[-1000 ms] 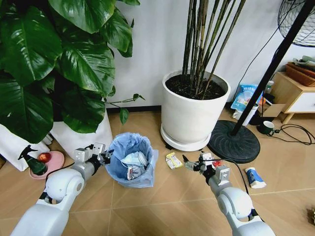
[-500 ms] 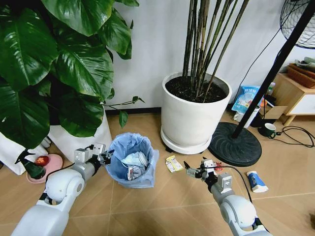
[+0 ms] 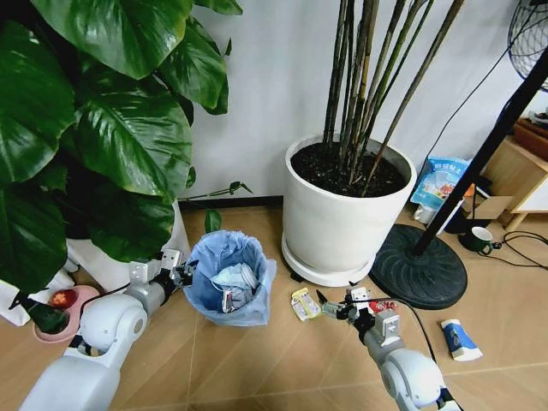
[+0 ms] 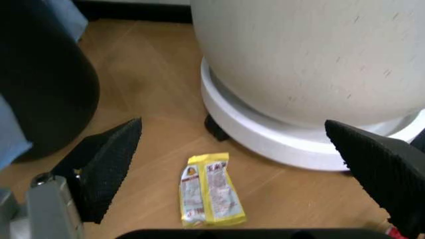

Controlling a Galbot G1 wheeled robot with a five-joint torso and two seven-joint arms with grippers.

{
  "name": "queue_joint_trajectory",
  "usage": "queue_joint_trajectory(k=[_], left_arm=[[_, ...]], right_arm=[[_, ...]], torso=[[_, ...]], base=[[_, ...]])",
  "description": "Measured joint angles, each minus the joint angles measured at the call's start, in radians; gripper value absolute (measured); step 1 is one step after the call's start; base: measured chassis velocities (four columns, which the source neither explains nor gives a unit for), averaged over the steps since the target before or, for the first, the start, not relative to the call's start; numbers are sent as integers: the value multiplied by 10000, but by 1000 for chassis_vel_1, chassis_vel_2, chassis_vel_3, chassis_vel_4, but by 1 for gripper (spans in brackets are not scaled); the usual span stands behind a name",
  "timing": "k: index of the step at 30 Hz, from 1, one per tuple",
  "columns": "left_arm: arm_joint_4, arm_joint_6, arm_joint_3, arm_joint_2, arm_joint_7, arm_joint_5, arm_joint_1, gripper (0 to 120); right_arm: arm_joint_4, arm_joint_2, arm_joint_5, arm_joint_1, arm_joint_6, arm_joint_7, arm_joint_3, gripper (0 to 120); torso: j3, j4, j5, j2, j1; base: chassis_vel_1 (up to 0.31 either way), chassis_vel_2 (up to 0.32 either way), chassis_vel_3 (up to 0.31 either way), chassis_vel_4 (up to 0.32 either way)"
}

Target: Pick up the trash bin and place the garbage on the floor into it.

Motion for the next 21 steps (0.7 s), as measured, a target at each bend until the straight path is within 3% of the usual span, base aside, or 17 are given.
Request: queue_joint_trajectory(k=[10,21], left_arm=[[-121,13,-28,-5,-31,0,96,0],[-278,64,35,87,-116,-23,110,0]], right_arm=[[-1525,94,-3,272,507,8,-66,100],[-4414,198,216,2132,829,-575,-513,100]], torso=[[-2,-1,0,0,-2],[0,-1,0,0,-1]], base=[[-4,2,6,-1],[0,0,0,0]])
